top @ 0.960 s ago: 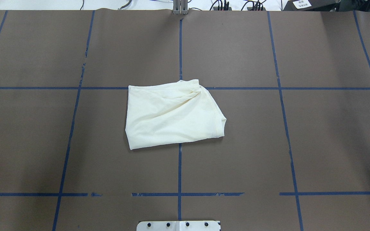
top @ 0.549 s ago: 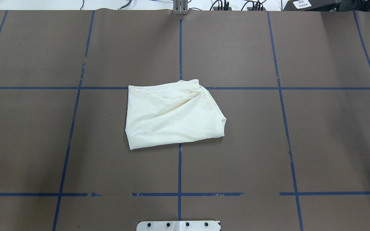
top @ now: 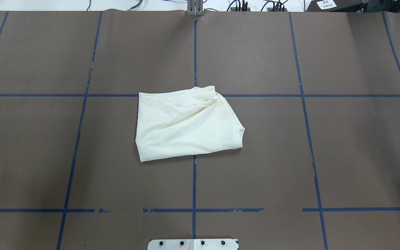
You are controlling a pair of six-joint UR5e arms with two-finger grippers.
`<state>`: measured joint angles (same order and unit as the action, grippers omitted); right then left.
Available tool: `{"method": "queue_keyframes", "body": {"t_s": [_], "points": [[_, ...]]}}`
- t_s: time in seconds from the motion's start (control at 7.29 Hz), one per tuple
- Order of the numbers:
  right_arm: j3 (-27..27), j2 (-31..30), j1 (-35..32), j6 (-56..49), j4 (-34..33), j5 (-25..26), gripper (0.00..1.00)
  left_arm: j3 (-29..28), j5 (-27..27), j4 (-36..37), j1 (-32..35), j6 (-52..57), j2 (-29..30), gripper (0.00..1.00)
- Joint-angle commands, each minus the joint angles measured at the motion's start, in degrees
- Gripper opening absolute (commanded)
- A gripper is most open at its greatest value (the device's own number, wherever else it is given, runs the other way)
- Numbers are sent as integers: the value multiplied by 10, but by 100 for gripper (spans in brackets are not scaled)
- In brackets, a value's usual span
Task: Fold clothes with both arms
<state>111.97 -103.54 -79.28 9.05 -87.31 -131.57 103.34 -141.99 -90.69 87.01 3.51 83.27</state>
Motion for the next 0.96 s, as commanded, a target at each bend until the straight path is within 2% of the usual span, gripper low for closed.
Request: {"method": "queue_keyframes", "body": {"t_s": [0.0,0.82], "points": [[0,0,0,1,-1,0,100,2,0,0,0,0,0,100],[-1,3,1,-2,1,-2,100,29,0,3,4,0,-5,100]]}}
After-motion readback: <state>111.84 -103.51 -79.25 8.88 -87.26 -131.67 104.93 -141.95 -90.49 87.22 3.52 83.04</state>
